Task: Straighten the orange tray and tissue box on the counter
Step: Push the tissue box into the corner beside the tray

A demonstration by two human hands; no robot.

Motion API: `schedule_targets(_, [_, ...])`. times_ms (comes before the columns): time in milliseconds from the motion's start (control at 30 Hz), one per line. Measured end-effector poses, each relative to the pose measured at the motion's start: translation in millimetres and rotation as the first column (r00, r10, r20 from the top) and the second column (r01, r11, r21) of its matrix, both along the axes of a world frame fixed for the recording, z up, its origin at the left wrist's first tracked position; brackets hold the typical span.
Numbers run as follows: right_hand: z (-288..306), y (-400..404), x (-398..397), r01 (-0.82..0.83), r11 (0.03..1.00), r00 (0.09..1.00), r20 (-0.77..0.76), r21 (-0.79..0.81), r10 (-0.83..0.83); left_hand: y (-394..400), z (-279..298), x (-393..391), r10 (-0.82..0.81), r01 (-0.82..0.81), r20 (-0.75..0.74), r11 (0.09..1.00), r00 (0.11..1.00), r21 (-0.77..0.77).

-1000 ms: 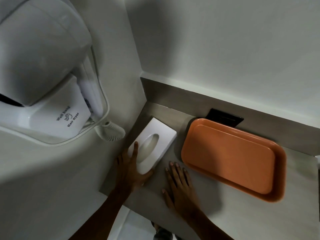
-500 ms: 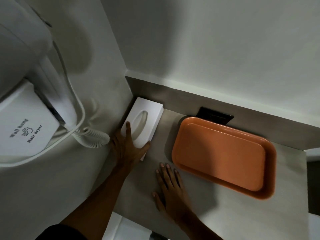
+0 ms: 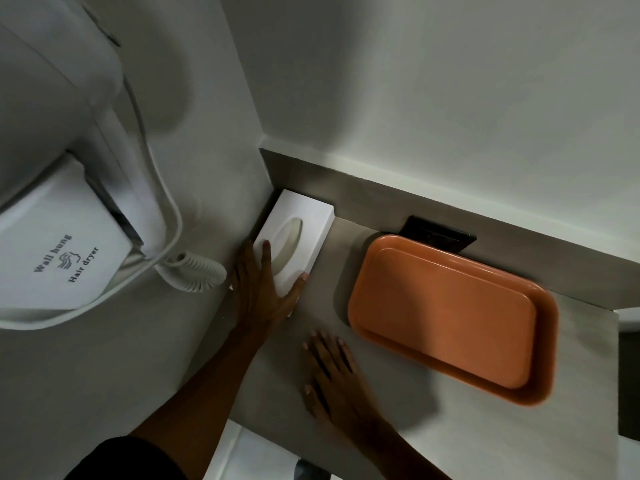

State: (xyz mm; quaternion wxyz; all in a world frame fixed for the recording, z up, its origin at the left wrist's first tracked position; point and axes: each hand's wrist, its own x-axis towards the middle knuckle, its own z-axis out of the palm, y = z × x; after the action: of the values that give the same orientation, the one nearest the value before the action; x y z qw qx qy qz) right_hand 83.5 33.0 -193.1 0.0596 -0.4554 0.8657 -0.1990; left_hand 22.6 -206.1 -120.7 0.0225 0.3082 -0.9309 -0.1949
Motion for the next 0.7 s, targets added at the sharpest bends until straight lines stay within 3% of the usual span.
schedule_targets(133, [37, -22, -24, 0.022, 0.955, 0.990, 0.139, -0.297, 0.021, 7, -2, 23, -0.091, 0.090, -0.106, 0.996, 0.990, -0.016])
schedule_targets(200, [58, -39, -53, 0.103, 0.931, 0.983, 0.182, -0.349, -0.041, 13, -6, 36, -0.135, 0.129, -0.152, 0.990, 0.979, -0.047])
schedule_targets(300, [72, -61, -102, 0.124, 0.966, 0.990, 0.094, -0.226, -0.106, 22, -16, 52, -0.196, 0.181, -0.151, 0.978, 0.969, -0.102])
schedule_targets(433, [58, -72, -141, -0.079, 0.997, 0.992, -0.098, -0.021, 0.077, 29, -25, 62, -0.239, 0.222, -0.106, 0.963, 0.965, -0.150])
schedule_targets(700, [44, -80, -161, -0.153, 0.988, 0.975, -0.158, 0.034, 0.157, 24, -38, 62, -0.208, 0.173, -0.126, 0.954, 0.970, -0.243])
